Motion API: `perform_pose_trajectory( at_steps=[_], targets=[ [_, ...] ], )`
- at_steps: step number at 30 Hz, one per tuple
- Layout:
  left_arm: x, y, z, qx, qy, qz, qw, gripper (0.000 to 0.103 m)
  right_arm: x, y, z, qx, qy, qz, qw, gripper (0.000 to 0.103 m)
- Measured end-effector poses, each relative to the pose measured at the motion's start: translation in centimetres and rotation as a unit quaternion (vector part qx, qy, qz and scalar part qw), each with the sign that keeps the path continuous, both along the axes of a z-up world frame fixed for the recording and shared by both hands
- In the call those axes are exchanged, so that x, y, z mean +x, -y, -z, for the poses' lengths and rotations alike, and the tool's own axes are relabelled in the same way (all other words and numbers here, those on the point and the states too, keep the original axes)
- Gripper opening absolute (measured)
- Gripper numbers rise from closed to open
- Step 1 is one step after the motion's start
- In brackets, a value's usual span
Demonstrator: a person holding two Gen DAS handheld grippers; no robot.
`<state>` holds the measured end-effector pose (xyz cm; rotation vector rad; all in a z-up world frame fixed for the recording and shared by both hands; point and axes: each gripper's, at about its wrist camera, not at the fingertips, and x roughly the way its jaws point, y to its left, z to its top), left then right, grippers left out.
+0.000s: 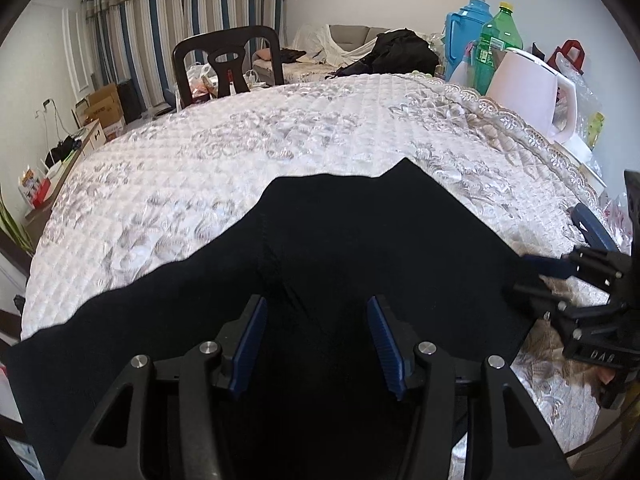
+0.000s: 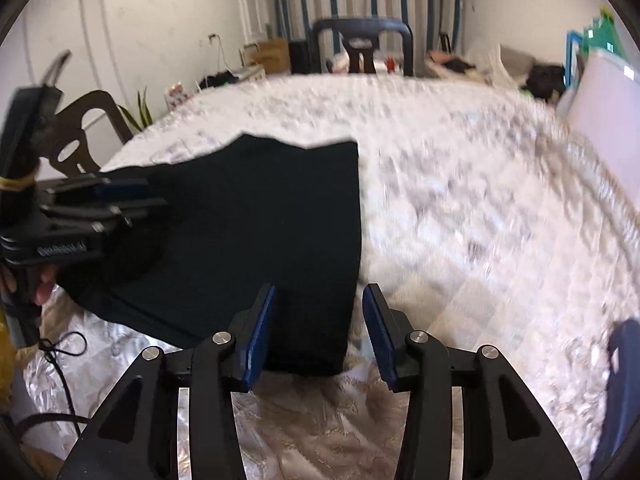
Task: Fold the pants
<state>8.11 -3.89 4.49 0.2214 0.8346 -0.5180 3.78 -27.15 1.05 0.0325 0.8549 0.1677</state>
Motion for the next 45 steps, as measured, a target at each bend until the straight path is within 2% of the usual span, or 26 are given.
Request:
perform_pose_trajectory(
  at_steps=[9, 13, 14, 19, 27, 30, 31, 33, 35, 37, 39, 45],
  targets=[
    [1.8, 1.3, 0.1, -0.001, -0.004, 0.009, 0.9999, 0.056, -1.1, 1.1, 0.3, 0.039, -0.014, 0.005, 0.999, 0.045],
    [2.3, 1.9, 0.4, 0.002, -0.006, 0.013, 0.9999, 0.056, -1.0, 0.7, 0.3, 0.045, -0.016, -0.01, 0.999, 0.044],
    [2.5, 2.0, 0.4, 0.002, -0.008, 0.012, 0.9999, 0.056, -1.0, 0.6, 0.3, 0.051, -0.016, -0.016, 0.998, 0.036],
    [3.0, 2.6, 0.5, -0.006, -0.011, 0.015, 0.9998, 0.056, -1.2, 1.5, 0.0, 0.082, -0.008, -0.01, 0.997, 0.018],
    [3.2, 2.9, 1.1, -0.001, -0.017, 0.021, 0.9996, 0.056, -2.5, 3.0, 0.2, 0.111, -0.008, 0.011, 0.994, 0.015],
    [3.5, 2.7, 1.2, 0.004, -0.018, 0.013, 0.9997, 0.056, -2.0, 2.4, -0.5, 0.076, -0.018, -0.013, 0.997, 0.017],
    [3.5, 2.6, 1.1, 0.003, -0.018, 0.012, 0.9998, 0.056, -1.9, 2.3, -0.9, 0.064, -0.016, -0.019, 0.998, 0.021],
    [3.5, 2.4, 0.9, -0.002, -0.017, 0.011, 0.9998, 0.056, -1.4, 2.2, -2.0, 0.032, 0.007, -0.023, 0.999, 0.023],
    [3.5, 2.4, 0.9, -0.004, -0.018, 0.013, 0.9997, 0.056, 0.0, 2.5, -2.8, 0.015, 0.022, -0.017, 0.999, 0.025],
    [3.6, 2.6, 1.1, 0.0, -0.019, 0.014, 0.9997, 0.056, 2.7, 3.1, -3.1, 0.037, 0.026, -0.018, 0.999, 0.026],
    [3.7, 2.6, 1.3, 0.001, -0.021, 0.01, 0.9997, 0.056, 5.5, 3.3, -3.1, 0.056, 0.018, -0.016, 0.998, 0.026],
    [4.4, 2.3, 1.5, -0.009, -0.028, 0.001, 0.9996, 0.056, 11.4, 1.8, -1.9, 0.085, -0.011, -0.064, 0.994, 0.026]
  ],
)
